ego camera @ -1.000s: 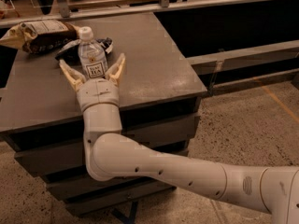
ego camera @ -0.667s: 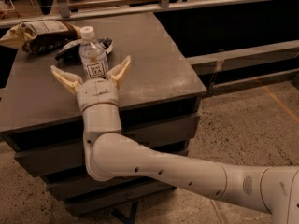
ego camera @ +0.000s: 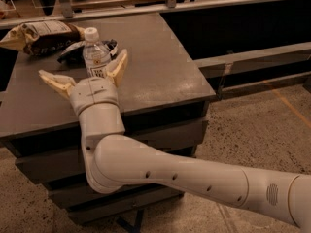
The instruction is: Place blue plastic bottle upright
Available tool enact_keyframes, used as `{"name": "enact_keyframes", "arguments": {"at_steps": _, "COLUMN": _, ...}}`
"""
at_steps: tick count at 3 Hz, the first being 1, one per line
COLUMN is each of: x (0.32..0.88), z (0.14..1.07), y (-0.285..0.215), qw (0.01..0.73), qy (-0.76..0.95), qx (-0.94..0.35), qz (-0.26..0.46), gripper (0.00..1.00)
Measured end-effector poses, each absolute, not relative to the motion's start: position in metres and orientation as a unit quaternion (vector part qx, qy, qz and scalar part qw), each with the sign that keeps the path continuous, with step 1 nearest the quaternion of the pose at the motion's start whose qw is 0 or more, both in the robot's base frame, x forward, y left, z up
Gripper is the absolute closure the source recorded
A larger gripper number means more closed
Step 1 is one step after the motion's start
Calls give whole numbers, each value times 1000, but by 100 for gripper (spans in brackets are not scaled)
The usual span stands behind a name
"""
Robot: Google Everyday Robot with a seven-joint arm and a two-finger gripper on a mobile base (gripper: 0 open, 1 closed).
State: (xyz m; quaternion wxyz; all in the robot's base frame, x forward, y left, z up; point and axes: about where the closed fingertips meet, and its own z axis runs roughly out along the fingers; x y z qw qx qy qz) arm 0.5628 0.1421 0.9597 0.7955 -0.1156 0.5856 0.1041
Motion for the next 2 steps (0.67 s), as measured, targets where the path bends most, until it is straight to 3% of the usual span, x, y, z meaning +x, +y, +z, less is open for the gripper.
{"name": "enact_keyframes", "arguments": {"at_steps": 2, "x": 564, "z": 949, "y": 149, "qw": 779, "qy": 604, "qx": -124, "qz": 114, "gripper": 0}}
